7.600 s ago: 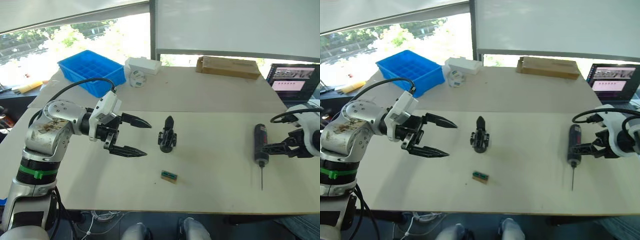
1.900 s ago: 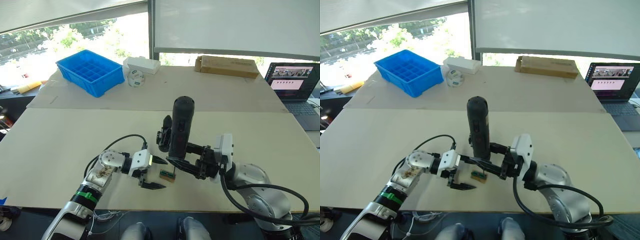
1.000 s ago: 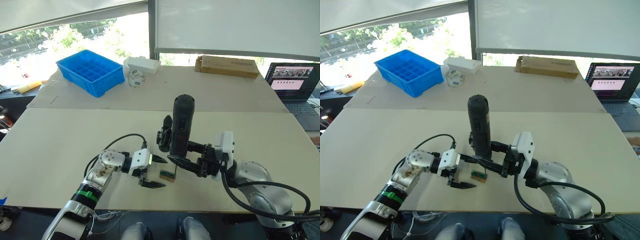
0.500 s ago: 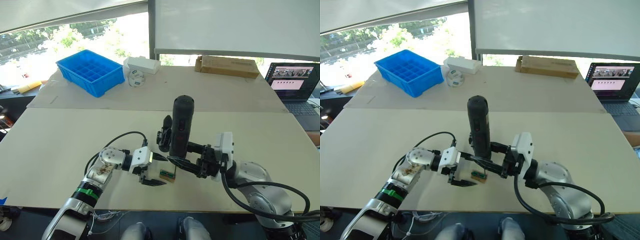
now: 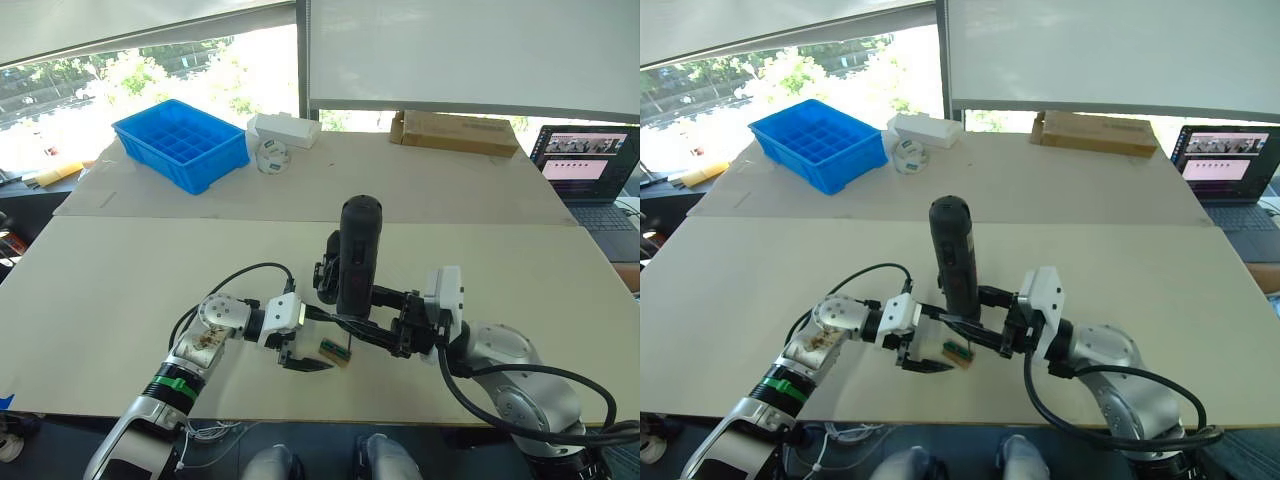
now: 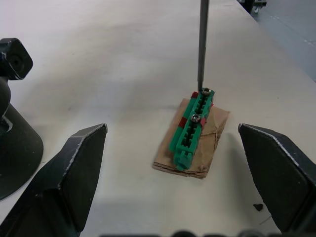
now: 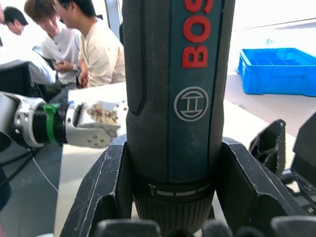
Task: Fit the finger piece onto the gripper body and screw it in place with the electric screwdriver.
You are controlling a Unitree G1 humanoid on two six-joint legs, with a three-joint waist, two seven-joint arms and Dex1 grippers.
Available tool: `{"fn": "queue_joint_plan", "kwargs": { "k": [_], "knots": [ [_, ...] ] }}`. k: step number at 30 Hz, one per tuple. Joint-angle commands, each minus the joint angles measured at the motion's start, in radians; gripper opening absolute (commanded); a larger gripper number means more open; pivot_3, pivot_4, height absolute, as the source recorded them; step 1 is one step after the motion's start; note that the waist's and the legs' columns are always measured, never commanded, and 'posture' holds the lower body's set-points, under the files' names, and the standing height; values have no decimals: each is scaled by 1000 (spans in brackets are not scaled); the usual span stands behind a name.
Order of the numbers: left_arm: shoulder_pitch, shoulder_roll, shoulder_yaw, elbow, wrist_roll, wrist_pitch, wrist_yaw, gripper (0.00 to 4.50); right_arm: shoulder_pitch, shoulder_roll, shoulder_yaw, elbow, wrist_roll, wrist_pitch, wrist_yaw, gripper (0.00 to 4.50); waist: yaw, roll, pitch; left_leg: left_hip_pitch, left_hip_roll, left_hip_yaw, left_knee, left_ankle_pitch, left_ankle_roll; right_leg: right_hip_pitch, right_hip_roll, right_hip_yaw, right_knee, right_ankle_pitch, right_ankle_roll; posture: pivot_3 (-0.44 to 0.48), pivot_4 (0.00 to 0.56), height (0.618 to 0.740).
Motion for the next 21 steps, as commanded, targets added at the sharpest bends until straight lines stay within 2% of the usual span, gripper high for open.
{"fn": "queue_joint_plan", "kwargs": {
  "k": [1, 11, 15, 21],
  "knots": [
    [-12, -3, 9, -21, -10, 3, 2, 4500, -14, 2, -15, -38, 0, -48, 8, 1924, 0, 0, 0, 0, 0, 0, 0, 0, 0, 0, 0, 0, 0, 0, 0, 0, 150, 738],
    [-11, -7, 9, -19, -11, 2, 2, 4500, -19, 1, -33, -41, 0, -36, 8, 1924, 0, 0, 0, 0, 0, 0, 0, 0, 0, 0, 0, 0, 0, 0, 0, 0, 150, 738],
    [-9, -6, 7, -19, -12, 1, -3, 4500, -34, -3, -76, -67, 115, 37, -5, 1924, 0, 0, 0, 0, 0, 0, 0, 0, 0, 0, 0, 0, 0, 0, 0, 0, 150, 738],
    [-10, -14, 1, -18, -9, -1, -5, 4500, -35, 3, -56, -77, 142, 63, -13, 1924, 0, 0, 0, 0, 0, 0, 0, 0, 0, 0, 0, 0, 0, 0, 0, 0, 150, 738]
  ]
}}
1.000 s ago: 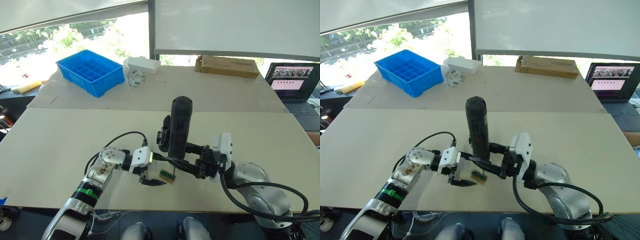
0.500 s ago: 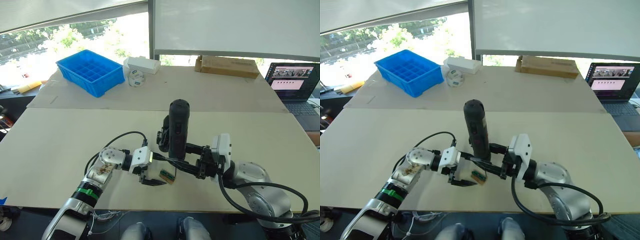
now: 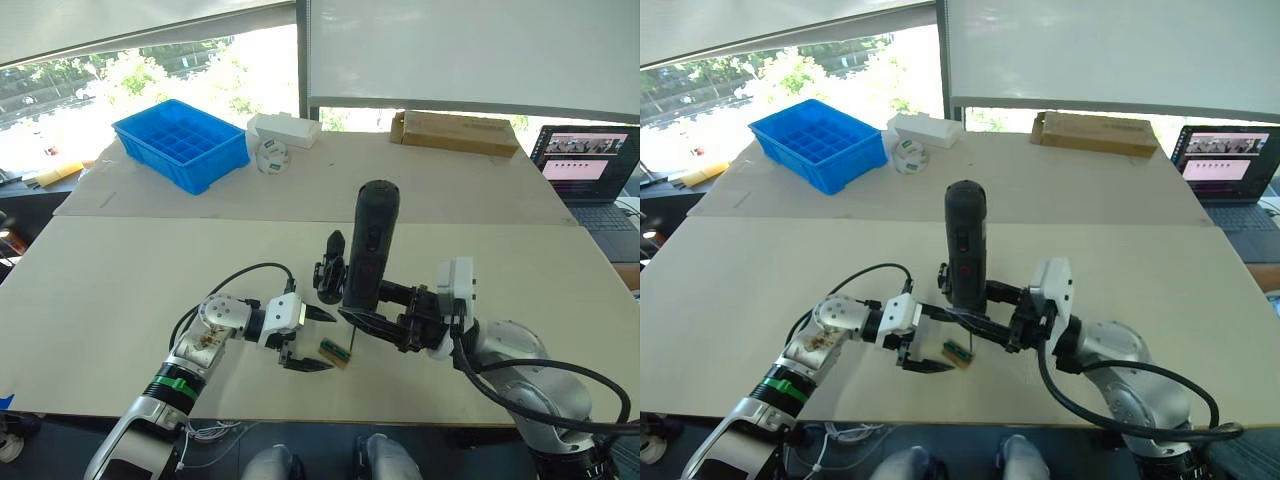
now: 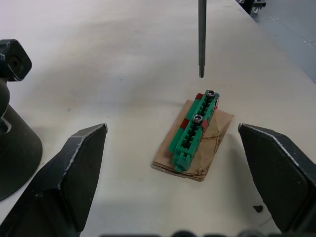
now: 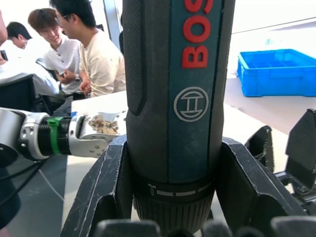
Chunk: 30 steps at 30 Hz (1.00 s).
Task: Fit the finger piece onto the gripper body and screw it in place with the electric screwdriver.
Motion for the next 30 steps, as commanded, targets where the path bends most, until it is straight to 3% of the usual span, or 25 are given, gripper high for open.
{"fn": "queue_joint_plan", "kwargs": {
  "k": [1, 30],
  "knots": [
    [-10, -9, 2, -18, -9, -1, -1, 4500, -24, 14, -1, -54, 29, -12, -10, 1924, 0, 0, 0, 0, 0, 0, 0, 0, 0, 0, 0, 0, 0, 0, 0, 0, 150, 738],
    [-2, -9, 0, -10, -3, -18, -10, 4500, -8, 28, 16, -37, -41, -48, -2, 1924, 0, 0, 0, 0, 0, 0, 0, 0, 0, 0, 0, 0, 0, 0, 0, 0, 150, 738]
  ]
}}
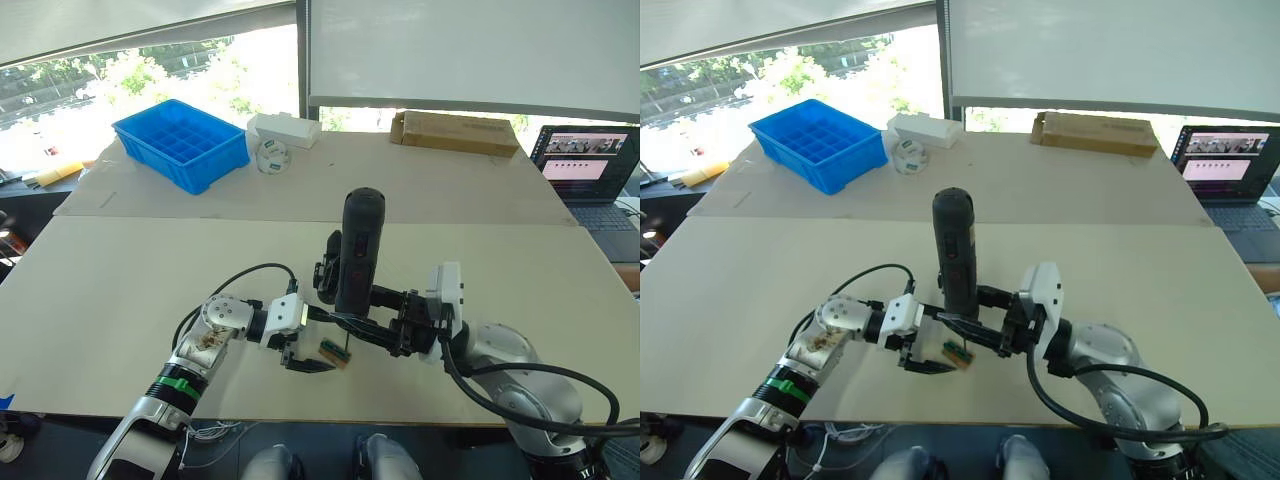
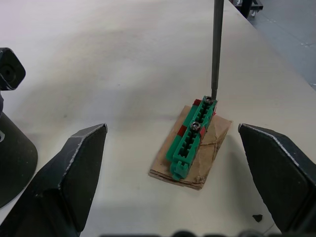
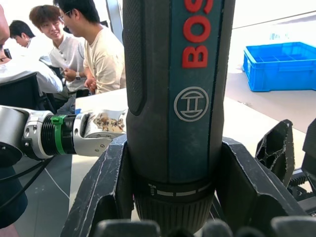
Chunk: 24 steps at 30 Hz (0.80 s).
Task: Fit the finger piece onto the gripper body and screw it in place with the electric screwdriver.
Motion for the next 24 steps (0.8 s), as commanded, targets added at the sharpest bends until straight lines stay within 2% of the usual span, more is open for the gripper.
{"fn": "queue_joint_plan", "kwargs": {
  "k": [1, 24],
  "knots": [
    [-2, 0, 1, -10, -3, -17, -4, 4500, -12, 3, -18, -38, 6, -50, 9, 1924, 0, 0, 0, 0, 0, 0, 0, 0, 0, 0, 0, 0, 0, 0, 0, 0, 150, 738],
    [-5, 1, 4, -6, -3, -21, -3, 4500, -17, -4, -31, -25, -1, -45, 12, 1924, 0, 0, 0, 0, 0, 0, 0, 0, 0, 0, 0, 0, 0, 0, 0, 0, 150, 738]
  ]
}}
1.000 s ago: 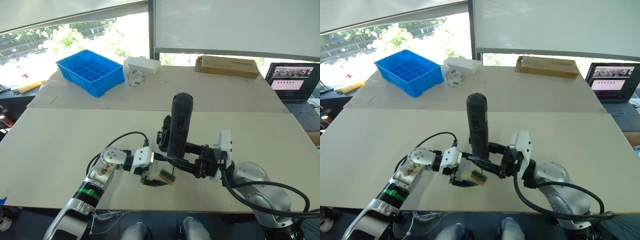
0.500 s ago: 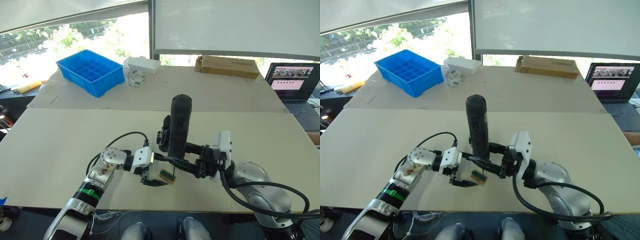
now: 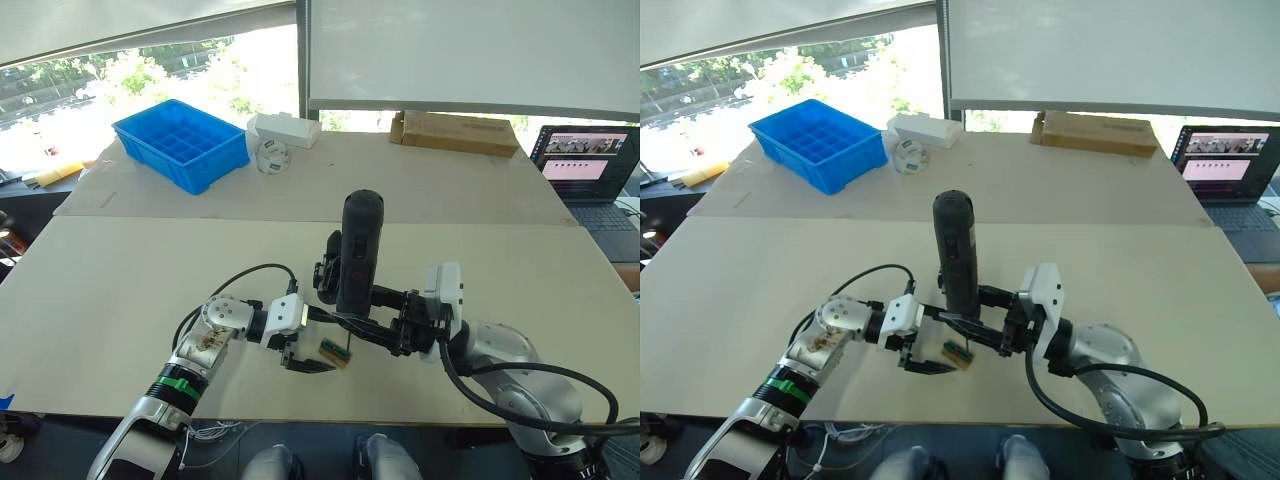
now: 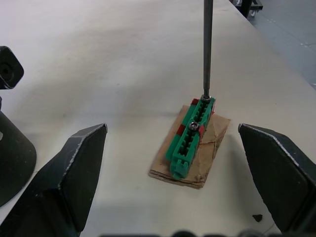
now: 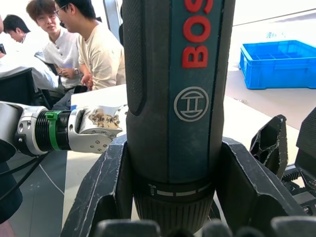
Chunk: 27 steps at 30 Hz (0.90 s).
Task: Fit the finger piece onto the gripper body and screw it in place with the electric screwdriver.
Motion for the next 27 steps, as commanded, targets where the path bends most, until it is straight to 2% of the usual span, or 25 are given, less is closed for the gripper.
{"fn": "queue_joint_plan", "kwargs": {
  "k": [1, 16, 27],
  "knots": [
    [-5, 2, 5, -9, -3, -19, -3, 4500, -18, -2, -27, -32, 17, -37, 6, 1924, 0, 0, 0, 0, 0, 0, 0, 0, 0, 0, 0, 0, 0, 0, 0, 0, 150, 738],
    [-11, 1, 5, -6, -3, -19, -3, 4500, 0, 11, -10, -26, -7, -56, 6, 1924, 0, 0, 0, 0, 0, 0, 0, 0, 0, 0, 0, 0, 0, 0, 0, 0, 150, 738],
    [2, 38, 31, -31, -19, -6, -3, 4500, -44, -26, -58, -99, 91, 10, -26, 1924, -1, 0, 0, 0, 0, 0, 0, 0, 0, 0, 0, 0, 0, 0, 0, 0, 150, 738]
  ]
}}
